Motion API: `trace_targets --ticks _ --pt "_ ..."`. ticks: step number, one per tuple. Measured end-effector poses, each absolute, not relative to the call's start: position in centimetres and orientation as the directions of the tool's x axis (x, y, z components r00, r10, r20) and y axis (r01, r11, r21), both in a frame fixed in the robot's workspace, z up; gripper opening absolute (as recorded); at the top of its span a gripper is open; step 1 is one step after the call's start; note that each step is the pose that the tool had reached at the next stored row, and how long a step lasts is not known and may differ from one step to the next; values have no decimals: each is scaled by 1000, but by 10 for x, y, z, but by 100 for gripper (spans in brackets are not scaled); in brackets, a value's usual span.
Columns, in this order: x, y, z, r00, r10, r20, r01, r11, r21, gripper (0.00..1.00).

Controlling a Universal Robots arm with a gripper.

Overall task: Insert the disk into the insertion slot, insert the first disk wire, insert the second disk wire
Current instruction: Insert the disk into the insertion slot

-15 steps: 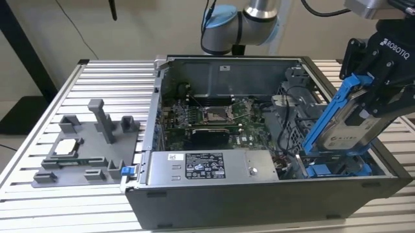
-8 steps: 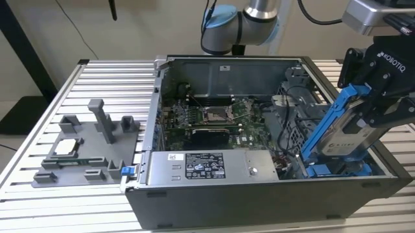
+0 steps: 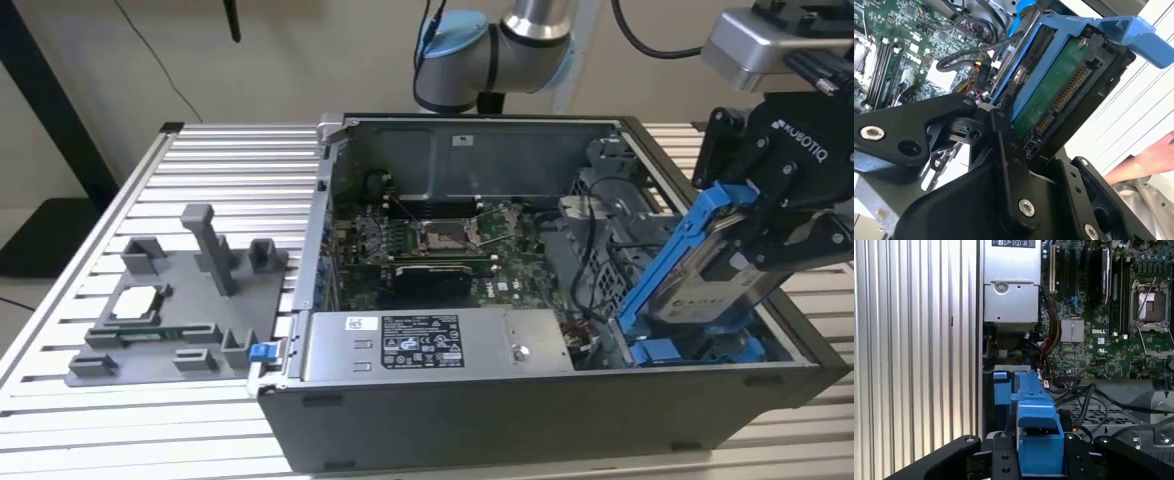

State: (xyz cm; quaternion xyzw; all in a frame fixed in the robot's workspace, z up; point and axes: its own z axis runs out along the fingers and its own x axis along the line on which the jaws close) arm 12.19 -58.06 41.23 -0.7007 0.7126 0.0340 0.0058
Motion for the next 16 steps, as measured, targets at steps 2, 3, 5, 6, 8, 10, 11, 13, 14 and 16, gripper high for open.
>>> trace_targets --ticks 2,3,5,6,8,10,11,13,14,16 --pt "124 -581 412 -18 -998 -58 -999 16 40 0" --pt "125 -581 411 -18 -998 -58 -999 16 41 0" --pt "126 -581 411 -18 -998 -57 -999 16 41 0" --pt "126 -581 411 -18 -998 -57 -999 16 41 0" --pt "126 -582 410 -18 -998 -57 -999 16 41 0" --pt "126 -582 408 -18 -998 -57 -999 16 41 0" --pt "126 -582 407 -18 -998 -57 -999 16 41 0" --pt "126 -582 405 -18 -998 -57 -999 16 41 0" --pt "125 -582 405 -18 -998 -57 -999 16 41 0" --pt "125 -582 405 -18 -998 -57 -999 16 41 0"
